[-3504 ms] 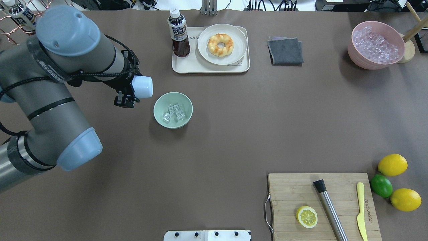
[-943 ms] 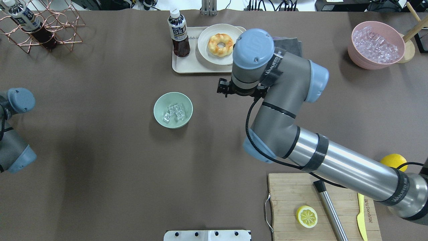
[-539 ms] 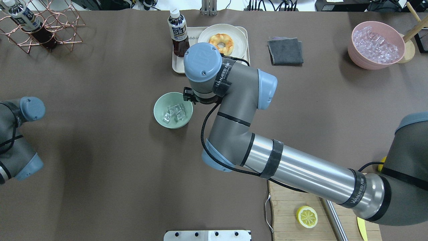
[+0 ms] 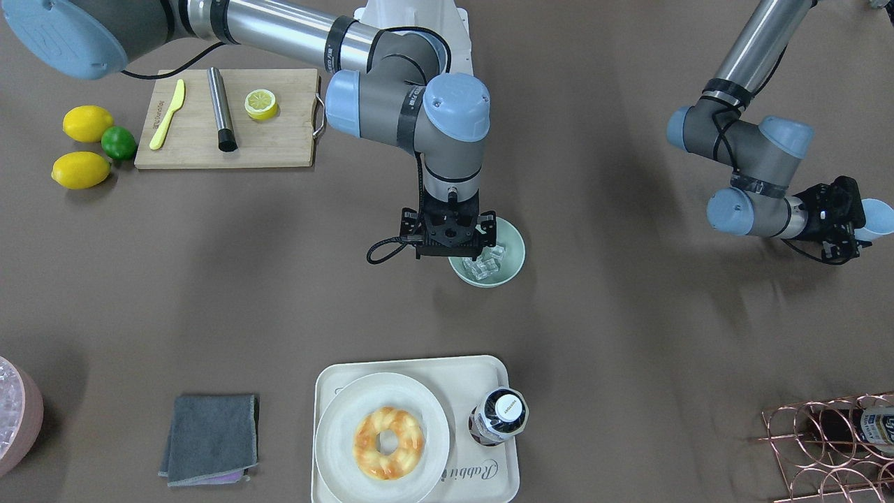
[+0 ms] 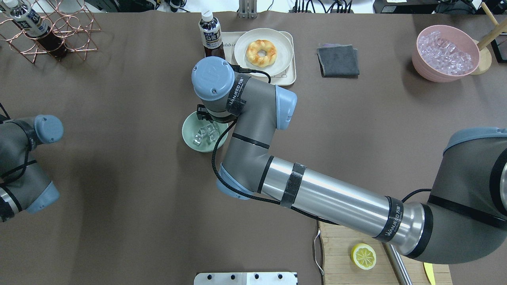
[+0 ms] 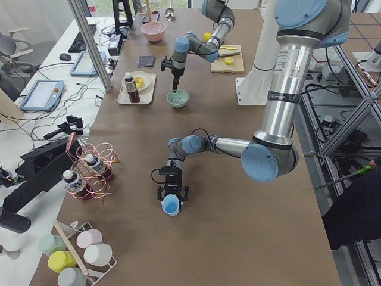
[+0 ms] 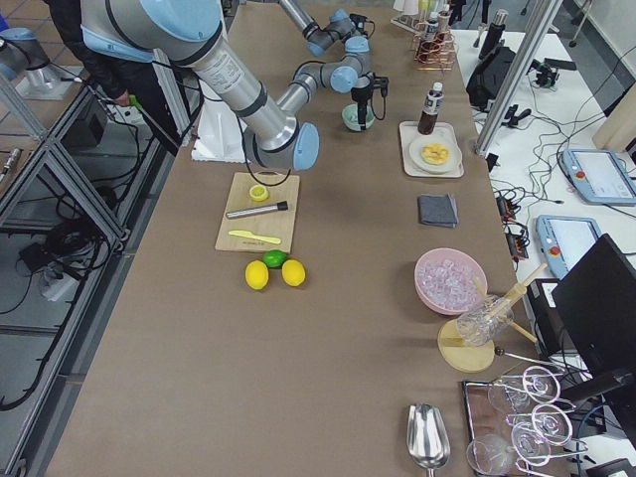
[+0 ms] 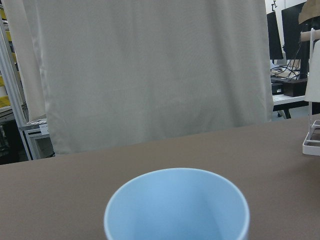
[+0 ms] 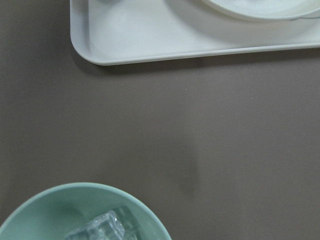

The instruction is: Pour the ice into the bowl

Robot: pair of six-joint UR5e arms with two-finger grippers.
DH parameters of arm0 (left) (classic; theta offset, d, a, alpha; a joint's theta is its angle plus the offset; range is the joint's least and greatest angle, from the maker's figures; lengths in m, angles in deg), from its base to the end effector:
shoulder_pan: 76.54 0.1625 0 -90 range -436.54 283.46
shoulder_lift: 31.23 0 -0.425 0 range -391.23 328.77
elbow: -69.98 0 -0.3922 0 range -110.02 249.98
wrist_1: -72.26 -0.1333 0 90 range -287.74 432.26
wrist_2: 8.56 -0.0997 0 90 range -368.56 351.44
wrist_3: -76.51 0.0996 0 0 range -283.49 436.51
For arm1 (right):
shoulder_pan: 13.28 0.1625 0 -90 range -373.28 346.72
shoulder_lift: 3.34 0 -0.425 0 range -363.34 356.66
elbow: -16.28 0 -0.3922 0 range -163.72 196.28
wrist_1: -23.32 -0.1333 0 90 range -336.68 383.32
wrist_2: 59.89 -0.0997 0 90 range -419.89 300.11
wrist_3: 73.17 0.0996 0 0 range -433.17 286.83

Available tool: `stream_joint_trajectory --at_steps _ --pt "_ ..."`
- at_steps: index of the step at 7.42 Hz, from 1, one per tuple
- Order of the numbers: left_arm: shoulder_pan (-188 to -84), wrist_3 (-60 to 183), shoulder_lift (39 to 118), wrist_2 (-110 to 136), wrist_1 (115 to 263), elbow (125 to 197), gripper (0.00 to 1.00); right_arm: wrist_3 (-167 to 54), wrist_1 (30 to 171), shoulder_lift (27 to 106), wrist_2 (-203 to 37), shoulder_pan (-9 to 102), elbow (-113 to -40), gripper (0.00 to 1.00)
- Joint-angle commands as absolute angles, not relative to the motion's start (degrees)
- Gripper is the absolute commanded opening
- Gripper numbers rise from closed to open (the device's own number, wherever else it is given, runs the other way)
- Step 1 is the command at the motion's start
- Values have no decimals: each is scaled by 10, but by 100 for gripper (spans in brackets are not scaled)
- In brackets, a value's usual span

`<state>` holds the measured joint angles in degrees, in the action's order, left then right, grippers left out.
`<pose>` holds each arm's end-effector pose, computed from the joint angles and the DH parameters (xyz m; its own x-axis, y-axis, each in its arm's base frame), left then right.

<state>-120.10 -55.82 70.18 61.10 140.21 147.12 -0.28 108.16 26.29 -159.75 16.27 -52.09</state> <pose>0.2686 -0.4872 0.7144 0.1238 -0.9891 0.0801 0.8509 0.1474 0.5042 -0.6519 -0.5032 0.1288 0.7116 0.0702 0.6990 -0.1813 0.9797 0.0861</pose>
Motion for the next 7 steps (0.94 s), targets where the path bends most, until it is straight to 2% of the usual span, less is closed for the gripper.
stream_joint_trajectory --at_steps 1,2,5,7 --pt "-1200 -562 703 611 1401 1471 96 -6 1031 259 -1595 156 -482 98" --pt "-1199 -561 702 611 1401 1471 97 -6 1028 259 -1592 155 -480 91" --pt "-1199 -548 702 616 1365 1520 97 3 1015 260 -1591 142 -481 0" --pt "-1200 -530 696 616 1345 1545 97 0 1015 263 -1593 141 -487 0"
